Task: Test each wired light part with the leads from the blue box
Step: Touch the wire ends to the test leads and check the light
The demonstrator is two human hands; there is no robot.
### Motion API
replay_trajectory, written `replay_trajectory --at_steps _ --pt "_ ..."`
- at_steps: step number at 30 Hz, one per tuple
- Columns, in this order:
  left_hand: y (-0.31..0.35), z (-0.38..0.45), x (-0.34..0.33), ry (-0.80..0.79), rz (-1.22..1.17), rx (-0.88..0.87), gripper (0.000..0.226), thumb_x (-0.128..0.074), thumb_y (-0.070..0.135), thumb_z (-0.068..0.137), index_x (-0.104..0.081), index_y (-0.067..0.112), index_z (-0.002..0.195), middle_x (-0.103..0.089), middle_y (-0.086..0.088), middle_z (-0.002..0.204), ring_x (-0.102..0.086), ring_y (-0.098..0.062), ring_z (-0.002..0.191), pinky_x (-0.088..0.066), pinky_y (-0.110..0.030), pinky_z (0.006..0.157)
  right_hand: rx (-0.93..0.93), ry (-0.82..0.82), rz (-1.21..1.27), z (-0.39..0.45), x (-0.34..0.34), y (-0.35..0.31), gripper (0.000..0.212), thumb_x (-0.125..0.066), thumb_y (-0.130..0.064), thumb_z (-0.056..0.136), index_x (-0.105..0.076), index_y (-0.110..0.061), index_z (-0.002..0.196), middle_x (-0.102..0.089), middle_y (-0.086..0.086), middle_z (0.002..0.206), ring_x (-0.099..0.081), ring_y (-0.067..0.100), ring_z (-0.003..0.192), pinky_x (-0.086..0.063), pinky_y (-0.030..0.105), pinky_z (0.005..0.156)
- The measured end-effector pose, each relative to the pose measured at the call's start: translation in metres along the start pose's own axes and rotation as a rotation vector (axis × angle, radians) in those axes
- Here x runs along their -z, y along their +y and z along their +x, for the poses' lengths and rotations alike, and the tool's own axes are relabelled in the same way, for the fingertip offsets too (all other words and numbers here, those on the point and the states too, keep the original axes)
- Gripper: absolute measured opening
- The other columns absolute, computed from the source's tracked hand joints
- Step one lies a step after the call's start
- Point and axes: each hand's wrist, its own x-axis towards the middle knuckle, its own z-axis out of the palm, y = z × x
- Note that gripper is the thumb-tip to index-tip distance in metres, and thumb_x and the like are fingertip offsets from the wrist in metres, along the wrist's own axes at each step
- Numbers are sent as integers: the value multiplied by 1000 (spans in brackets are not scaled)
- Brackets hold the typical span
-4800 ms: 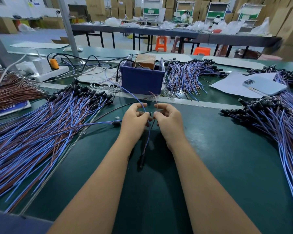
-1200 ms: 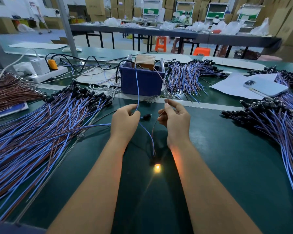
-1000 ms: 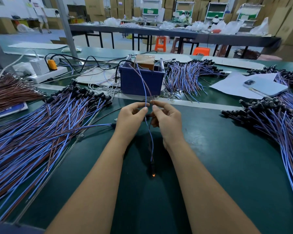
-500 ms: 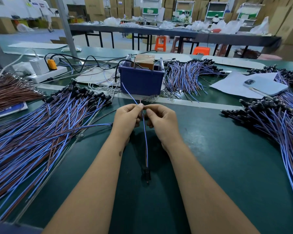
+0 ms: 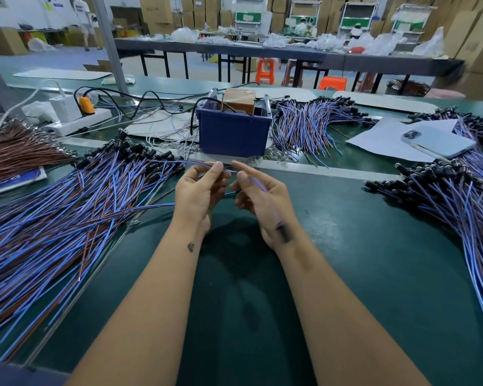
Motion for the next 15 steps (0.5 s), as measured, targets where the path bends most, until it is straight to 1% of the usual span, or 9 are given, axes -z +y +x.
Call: replay_trajectory --at_steps 2,3,4,6,8,11,12,13,15 --pt "0 -3 0 7 59 -48 14 -69 7 86 -63 14 76 -66 5 59 -60 -4 51 -49 -15 51 -39 100 75 2 3 -1 20 -51 -18 99 -69 -17 109 -64 2 77 -52 11 57 -45 19 58" --pt "-1 -5 0 -2 128 -86 15 -72 6 84 -64 14 73 -65 5 59 -60 -5 53 -50 -16 52 -51 151 90 3 5 -1 21 -49 -21 100 -69 -18 105 -63 1 79 -53 10 57 -46 19 58" --pt "-2 -8 -1 -27 215 -127 17 -73 6 82 -64 13 71 -65 4 59 -60 -7 55 -50 -18 54 -55 201 91 3 8 -2 23 -47 -22 101 -69 -18 99 -64 0 81 -54 9 58 -46 19 57" --pt "-7 -15 -3 -127 395 -213 17 -75 4 81 -63 8 69 -66 -2 63 -59 -11 58 -48 -19 56 -50 281 97 2 13 -3 28 -43 -24 103 -66 -18 89 -66 -1 83 -58 8 60 -46 19 56" --pt "-13 -23 -6 -236 543 -305 16 -75 4 81 -63 5 71 -66 -5 65 -56 -11 60 -46 -21 58 -46 330 146 1 17 -4 32 -37 -23 105 -59 -15 83 -69 -1 75 -61 9 58 -48 20 54" --pt "-21 -35 -13 -323 778 -515 13 -75 8 79 -65 14 73 -66 5 67 -58 -4 62 -47 -21 61 -63 392 222 -2 23 -5 31 -34 -20 106 -53 -11 82 -62 0 56 -56 10 47 -48 22 48" --pt "-23 -40 -17 -368 825 -574 10 -73 11 79 -67 17 75 -68 7 70 -61 -3 64 -50 -23 63 -74 408 213 -3 27 -6 31 -34 -20 106 -52 -10 82 -57 0 53 -51 9 43 -44 21 45" --pt "-26 -46 -23 -427 865 -623 7 -72 13 80 -70 19 79 -71 7 74 -65 -6 67 -53 -26 66 -86 419 183 -4 32 -8 31 -34 -20 106 -53 -10 82 -53 -2 49 -46 7 40 -40 20 42" --pt "-33 -58 -37 -523 943 -721 8 -71 16 81 -75 17 88 -73 3 81 -68 -15 69 -56 -33 66 -96 419 73 -7 50 -17 31 -35 -19 106 -54 -10 83 -44 -7 42 -36 4 36 -31 17 38"
